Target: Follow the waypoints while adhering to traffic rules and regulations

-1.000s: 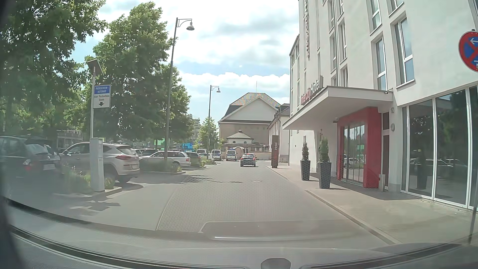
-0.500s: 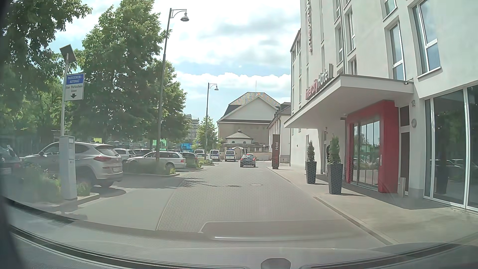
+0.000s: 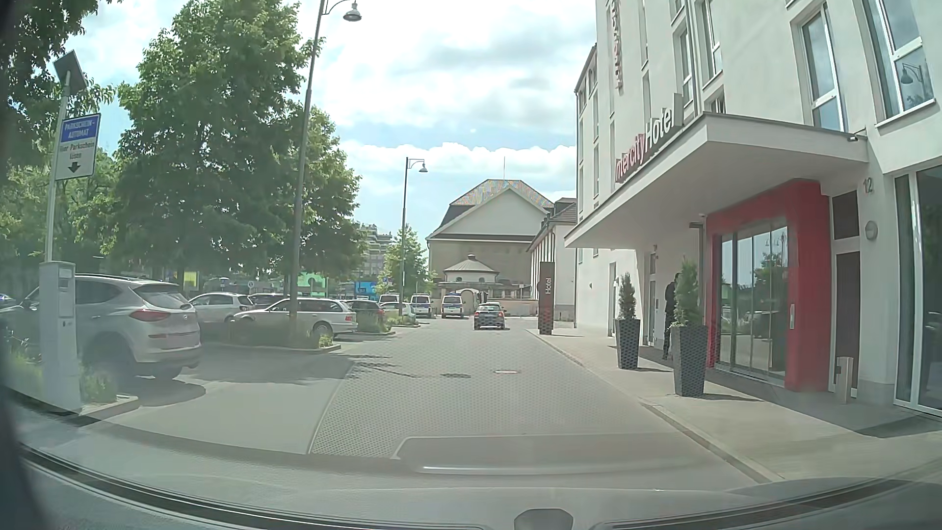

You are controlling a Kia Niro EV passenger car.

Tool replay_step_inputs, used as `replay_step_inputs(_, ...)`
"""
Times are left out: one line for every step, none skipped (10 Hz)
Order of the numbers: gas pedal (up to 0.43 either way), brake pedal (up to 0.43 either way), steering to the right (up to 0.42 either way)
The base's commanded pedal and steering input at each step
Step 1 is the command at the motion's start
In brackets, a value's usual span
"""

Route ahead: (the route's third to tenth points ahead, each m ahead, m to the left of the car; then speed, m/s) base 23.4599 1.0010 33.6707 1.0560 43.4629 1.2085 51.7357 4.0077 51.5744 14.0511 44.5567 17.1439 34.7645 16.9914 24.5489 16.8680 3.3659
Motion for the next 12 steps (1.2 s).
replay_step_inputs(0.008, 0.030, -0.004)
replay_step_inputs(0.008, 0.030, -0.006)
replay_step_inputs(0.008, 0.030, -0.006)
replay_step_inputs(0.008, 0.030, -0.006)
replay_step_inputs(0.008, 0.030, -0.006)
replay_step_inputs(0.008, 0.024, -0.006)
replay_step_inputs(0.008, 0.030, -0.006)
replay_step_inputs(0.008, 0.030, -0.006)
replay_step_inputs(0.008, 0.030, -0.006)
replay_step_inputs(0.020, 0.030, -0.006)
replay_step_inputs(0.020, 0.030, -0.006)
replay_step_inputs(0.020, 0.030, -0.006)
